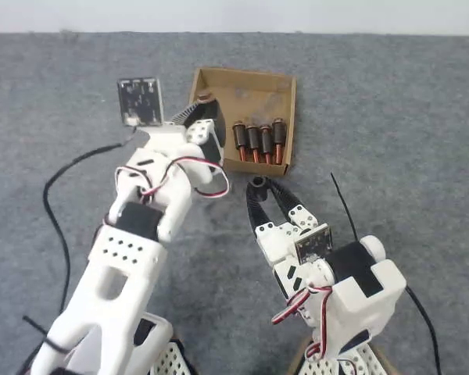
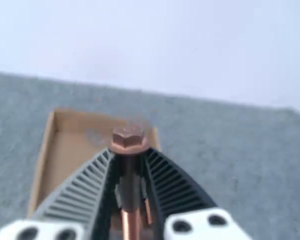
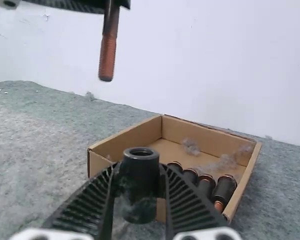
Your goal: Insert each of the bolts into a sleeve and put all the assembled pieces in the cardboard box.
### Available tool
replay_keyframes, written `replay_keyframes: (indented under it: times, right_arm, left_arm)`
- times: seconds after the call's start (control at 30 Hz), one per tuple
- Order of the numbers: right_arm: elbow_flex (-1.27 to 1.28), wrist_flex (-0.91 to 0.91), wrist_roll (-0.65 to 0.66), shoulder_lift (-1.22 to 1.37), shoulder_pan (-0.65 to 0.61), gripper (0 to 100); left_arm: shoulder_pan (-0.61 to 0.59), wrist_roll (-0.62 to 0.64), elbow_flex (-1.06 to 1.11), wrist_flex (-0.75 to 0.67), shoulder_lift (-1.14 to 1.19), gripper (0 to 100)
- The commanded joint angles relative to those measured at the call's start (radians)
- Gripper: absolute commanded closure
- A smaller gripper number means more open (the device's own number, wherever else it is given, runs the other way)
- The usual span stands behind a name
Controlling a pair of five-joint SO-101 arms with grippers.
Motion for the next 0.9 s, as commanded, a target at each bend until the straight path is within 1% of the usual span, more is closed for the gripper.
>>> replay_keyframes:
  times: [0.0,0.13,0.4,0.6,0.77,0.87]
  right_arm:
    - [0.023,-0.019,0.012,-0.008,-0.007,99.2]
    - [0.023,-0.021,0.012,-0.008,-0.008,99.2]
    - [0.023,-0.025,0.012,-0.01,-0.024,99.2]
    - [0.023,-0.024,0.012,-0.008,-0.058,99.2]
    - [0.023,-0.024,0.009,-0.008,-0.058,99.2]
    - [0.023,-0.024,0.008,-0.008,-0.058,99.2]
  left_arm:
    - [0.037,0.005,-0.004,-0.041,-0.1,99]
    - [0.068,0.005,0.025,-0.021,-0.19,99]
    - [0.155,0.005,0.17,-0.02,-0.339,99]
    - [0.157,0.005,0.255,-0.023,-0.407,99]
    - [0.161,0.005,0.344,-0.135,-0.486,99]
    - [0.163,0.005,0.397,-0.153,-0.552,99]
